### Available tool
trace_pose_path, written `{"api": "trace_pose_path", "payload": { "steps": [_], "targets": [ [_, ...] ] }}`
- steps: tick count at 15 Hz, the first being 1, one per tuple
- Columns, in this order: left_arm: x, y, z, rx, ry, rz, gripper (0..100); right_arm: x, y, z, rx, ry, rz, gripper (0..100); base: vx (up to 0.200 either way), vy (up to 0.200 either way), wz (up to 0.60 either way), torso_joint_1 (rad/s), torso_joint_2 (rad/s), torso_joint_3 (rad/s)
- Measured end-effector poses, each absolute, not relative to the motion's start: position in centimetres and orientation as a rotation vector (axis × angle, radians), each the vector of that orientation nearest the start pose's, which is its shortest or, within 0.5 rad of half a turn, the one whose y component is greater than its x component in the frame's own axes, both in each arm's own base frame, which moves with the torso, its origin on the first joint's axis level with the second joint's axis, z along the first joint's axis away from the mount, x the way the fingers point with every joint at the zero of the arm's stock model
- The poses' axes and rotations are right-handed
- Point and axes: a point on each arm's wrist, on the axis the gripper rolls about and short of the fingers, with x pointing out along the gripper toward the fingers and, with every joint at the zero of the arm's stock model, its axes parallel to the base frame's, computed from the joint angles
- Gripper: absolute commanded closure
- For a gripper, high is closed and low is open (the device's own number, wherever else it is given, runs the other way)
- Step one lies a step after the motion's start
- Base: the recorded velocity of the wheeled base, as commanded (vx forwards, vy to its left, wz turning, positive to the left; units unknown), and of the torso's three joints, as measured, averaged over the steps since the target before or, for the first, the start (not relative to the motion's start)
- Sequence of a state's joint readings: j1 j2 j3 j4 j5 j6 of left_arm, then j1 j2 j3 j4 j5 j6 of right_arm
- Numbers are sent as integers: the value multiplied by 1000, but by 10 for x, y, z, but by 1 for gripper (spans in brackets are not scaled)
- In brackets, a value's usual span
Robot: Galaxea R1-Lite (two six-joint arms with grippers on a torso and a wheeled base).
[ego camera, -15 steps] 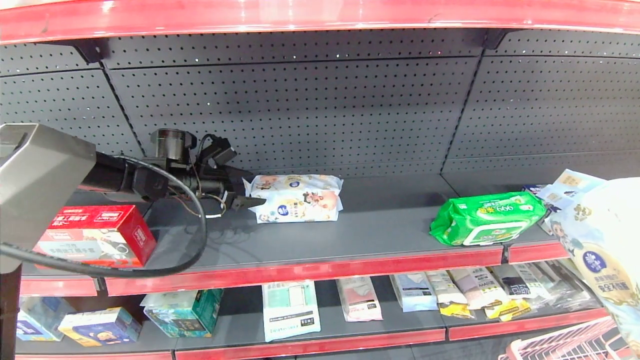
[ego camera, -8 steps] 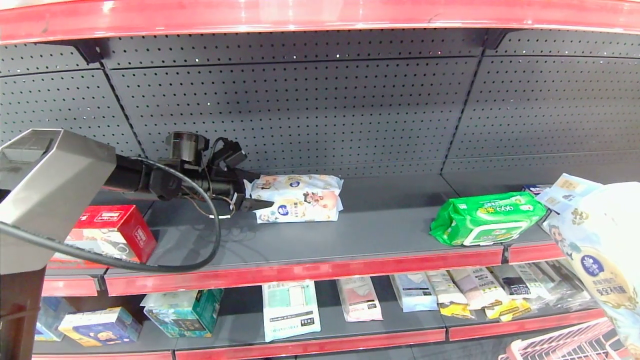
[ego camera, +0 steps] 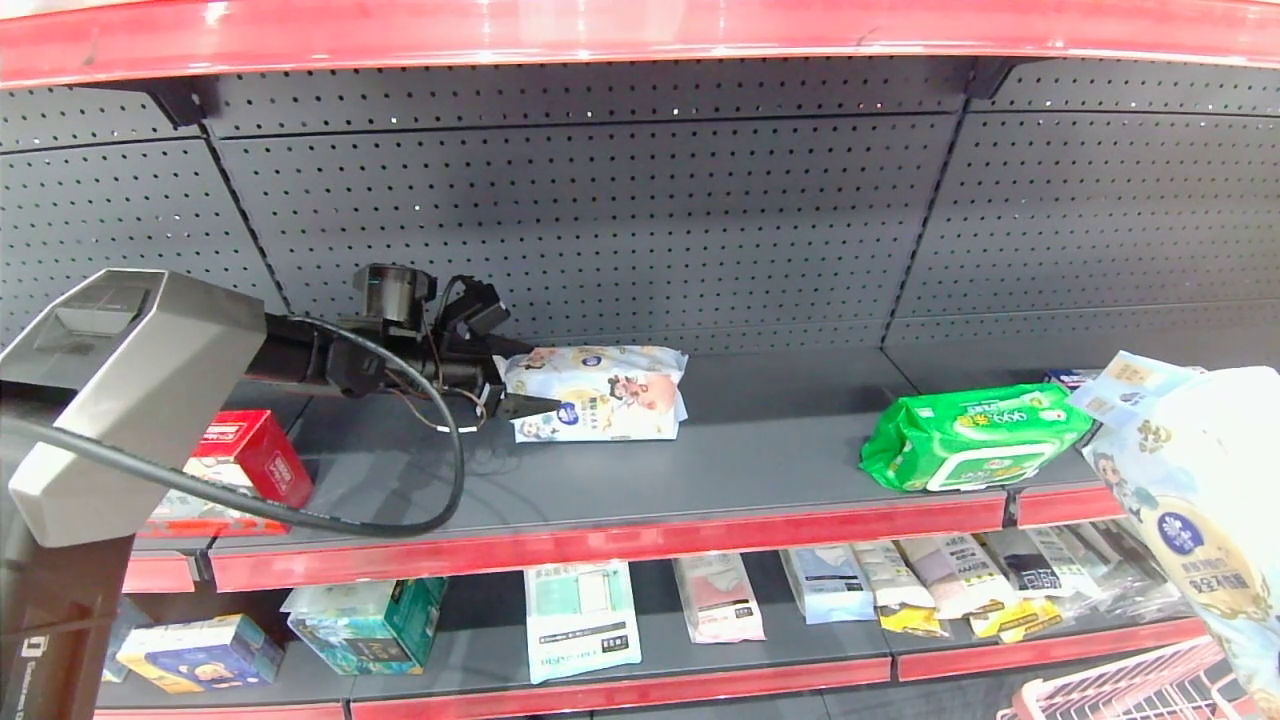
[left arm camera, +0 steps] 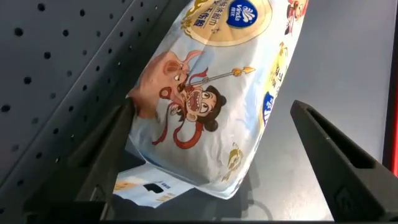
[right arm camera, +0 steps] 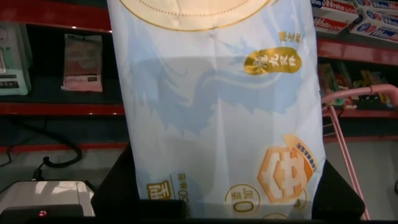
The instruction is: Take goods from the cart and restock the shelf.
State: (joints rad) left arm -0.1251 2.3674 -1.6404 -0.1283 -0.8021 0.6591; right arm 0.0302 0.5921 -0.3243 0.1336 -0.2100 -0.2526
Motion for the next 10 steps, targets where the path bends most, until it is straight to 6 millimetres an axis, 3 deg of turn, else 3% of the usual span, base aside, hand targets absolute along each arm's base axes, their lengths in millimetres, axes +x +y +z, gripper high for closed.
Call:
{"api": "trace_pose_path", "payload": {
  "steps": [10],
  "targets": [
    [463, -57, 119, 380, 289, -1015, 0, 35, -4, 152, -306, 435, -120, 100, 0, 0, 0, 0, 0, 0]
  ]
}}
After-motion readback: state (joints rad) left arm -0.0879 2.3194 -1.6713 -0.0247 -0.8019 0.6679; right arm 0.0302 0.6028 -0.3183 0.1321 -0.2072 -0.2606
